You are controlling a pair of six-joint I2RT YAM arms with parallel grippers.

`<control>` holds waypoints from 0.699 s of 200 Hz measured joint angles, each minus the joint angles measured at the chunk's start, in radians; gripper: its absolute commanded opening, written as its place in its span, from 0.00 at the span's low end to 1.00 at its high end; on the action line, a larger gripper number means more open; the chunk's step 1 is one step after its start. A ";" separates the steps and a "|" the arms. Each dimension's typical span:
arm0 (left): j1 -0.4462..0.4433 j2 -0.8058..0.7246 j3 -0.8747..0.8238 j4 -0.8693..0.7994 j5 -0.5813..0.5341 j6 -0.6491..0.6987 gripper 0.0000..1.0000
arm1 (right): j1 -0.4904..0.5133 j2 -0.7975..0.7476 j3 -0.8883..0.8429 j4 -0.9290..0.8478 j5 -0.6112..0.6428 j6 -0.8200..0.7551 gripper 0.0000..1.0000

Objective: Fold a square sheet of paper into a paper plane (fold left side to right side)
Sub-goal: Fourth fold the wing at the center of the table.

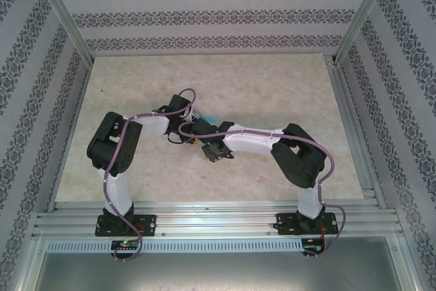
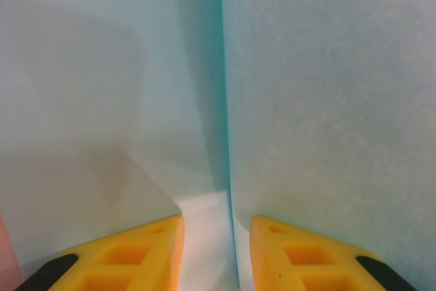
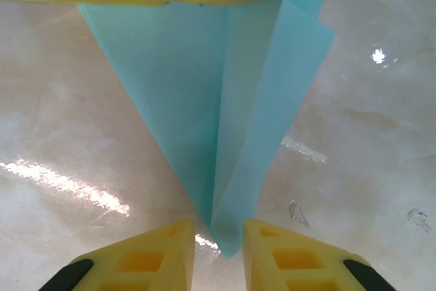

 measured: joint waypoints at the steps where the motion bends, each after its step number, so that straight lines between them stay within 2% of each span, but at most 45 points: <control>1: 0.000 0.000 0.000 0.000 0.000 0.000 0.32 | 0.000 0.000 0.000 -0.001 0.000 0.000 0.25; 71: 0.001 0.002 0.003 0.001 -0.011 0.000 0.32 | 0.000 0.015 0.020 -0.023 0.022 0.000 0.20; 128: 0.001 0.002 0.003 0.001 -0.013 0.000 0.32 | 0.000 0.016 0.021 -0.022 0.023 0.000 0.01; 140: 0.001 0.002 0.003 0.001 -0.013 0.000 0.32 | 0.000 0.016 0.021 -0.022 0.023 0.000 0.00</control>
